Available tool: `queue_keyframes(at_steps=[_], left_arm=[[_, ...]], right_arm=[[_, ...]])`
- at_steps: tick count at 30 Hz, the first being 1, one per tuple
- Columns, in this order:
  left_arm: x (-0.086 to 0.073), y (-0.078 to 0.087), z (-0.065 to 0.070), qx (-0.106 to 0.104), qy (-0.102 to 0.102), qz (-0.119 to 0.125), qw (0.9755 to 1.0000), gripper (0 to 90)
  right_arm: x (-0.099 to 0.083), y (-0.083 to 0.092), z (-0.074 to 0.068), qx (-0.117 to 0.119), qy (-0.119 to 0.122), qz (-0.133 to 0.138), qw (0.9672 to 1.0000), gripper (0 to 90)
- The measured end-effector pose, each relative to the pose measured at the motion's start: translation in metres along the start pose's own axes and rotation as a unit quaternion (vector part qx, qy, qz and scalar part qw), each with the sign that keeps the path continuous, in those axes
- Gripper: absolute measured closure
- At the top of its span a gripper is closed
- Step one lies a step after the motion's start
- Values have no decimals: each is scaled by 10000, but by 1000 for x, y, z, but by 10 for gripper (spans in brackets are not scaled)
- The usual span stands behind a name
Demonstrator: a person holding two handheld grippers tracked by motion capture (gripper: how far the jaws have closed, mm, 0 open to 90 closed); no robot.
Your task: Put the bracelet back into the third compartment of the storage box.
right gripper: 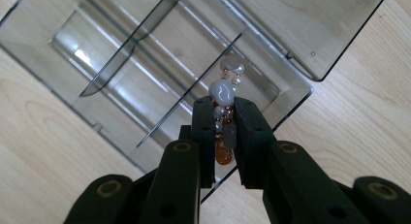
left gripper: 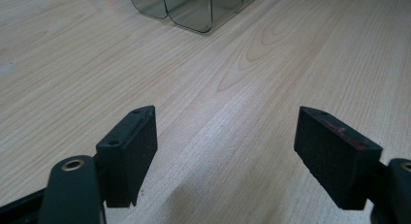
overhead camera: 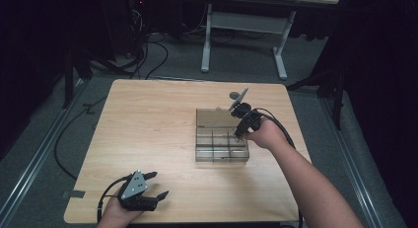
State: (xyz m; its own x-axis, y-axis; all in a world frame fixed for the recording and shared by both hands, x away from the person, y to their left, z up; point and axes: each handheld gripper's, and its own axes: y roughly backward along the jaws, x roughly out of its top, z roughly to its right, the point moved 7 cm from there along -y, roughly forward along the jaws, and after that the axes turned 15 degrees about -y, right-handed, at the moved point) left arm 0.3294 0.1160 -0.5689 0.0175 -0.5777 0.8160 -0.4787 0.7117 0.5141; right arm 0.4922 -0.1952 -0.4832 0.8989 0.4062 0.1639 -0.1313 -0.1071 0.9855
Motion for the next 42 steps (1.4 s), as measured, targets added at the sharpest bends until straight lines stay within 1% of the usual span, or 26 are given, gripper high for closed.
queue_keyframes(at_steps=[1,2,5,9,10,11,12,13,14,16,17,18,19,21,23,25,27,28,30,31,33,35,36,37,38,42], left_arm=[[0,0,0,7,1,4,10000,240],[0,0,0,8,13,15,10000,240],[0,0,0,10,6,4,10000,240],[0,0,0,-7,11,1,10000,240],[0,0,0,-7,8,-2,10000,240],[0,0,0,-7,8,-2,10000,240],[0,0,0,-11,3,-4,10000,240],[0,0,0,-11,3,-4,10000,240],[0,0,0,-14,0,-4,10000,240],[0,0,0,-15,1,0,10000,240],[0,0,0,-15,0,0,10000,240],[0,0,0,-17,-2,2,10000,240],[0,0,0,-20,0,3,10000,240],[0,0,0,-23,-1,1,10000,240],[0,0,1,-22,-8,2,10000,240],[0,-1,1,-25,-14,-1,10000,240],[0,-1,1,-24,-16,0,10000,240],[0,-1,1,-24,-16,-1,10000,240],[0,-1,1,-26,-17,-2,10000,240],[0,-1,1,-26,-17,-2,10000,240],[0,-1,1,-33,-23,-15,10000,240],[0,-1,1,-37,-27,-25,10000,240],[0,-1,1,-37,-27,-26,10000,240],[0,-1,1,-36,-27,-25,10000,240],[0,-1,1,-35,-27,-25,10000,240],[0,-1,1,-35,-30,-27,10000,240]], right_arm=[[2,-2,2,-4,-6,4,10000,804],[3,-3,2,-4,-88,-18,10000,803],[7,-8,5,23,-122,-34,9999,803],[10,-16,7,2,-74,-84,9999,803],[9,-17,6,-25,-166,-137,9998,803],[9,-17,6,-25,-166,-137,9998,803],[11,-22,7,-45,-104,-149,9998,803],[11,-24,6,-46,-196,-183,9996,803],[12,-26,7,-25,-50,-145,9999,803],[13,-30,6,-25,-156,-183,9997,803],[13,-31,7,-16,-109,-184,9998,803],[13,-33,6,-17,-160,-202,9997,802],[14,-35,6,5,-117,-194,9997,802],[13,-39,5,34,-177,-232,9996,802],[12,-43,6,-1,-140,-268,9995,800],[12,-48,7,-19,-202,-282,9994,797],[11,-51,9,-20,-210,-269,9994,778],[11,-52,10,-28,-284,-274,9992,748],[11,-52,11,-28,-346,-263,9991,734],[11,-50,11,-37,-460,-279,9985,731],[13,-47,13,5,-367,-156,9992,711],[13,-42,12,18,-407,-142,9991,707],[14,-40,13,10,-355,-87,9993,703],[15,-38,14,36,-236,-21,9997,702],[14,-35,12,18,-368,-45,9993,701],[16,-23,13,4,-334,86,9994,692]])
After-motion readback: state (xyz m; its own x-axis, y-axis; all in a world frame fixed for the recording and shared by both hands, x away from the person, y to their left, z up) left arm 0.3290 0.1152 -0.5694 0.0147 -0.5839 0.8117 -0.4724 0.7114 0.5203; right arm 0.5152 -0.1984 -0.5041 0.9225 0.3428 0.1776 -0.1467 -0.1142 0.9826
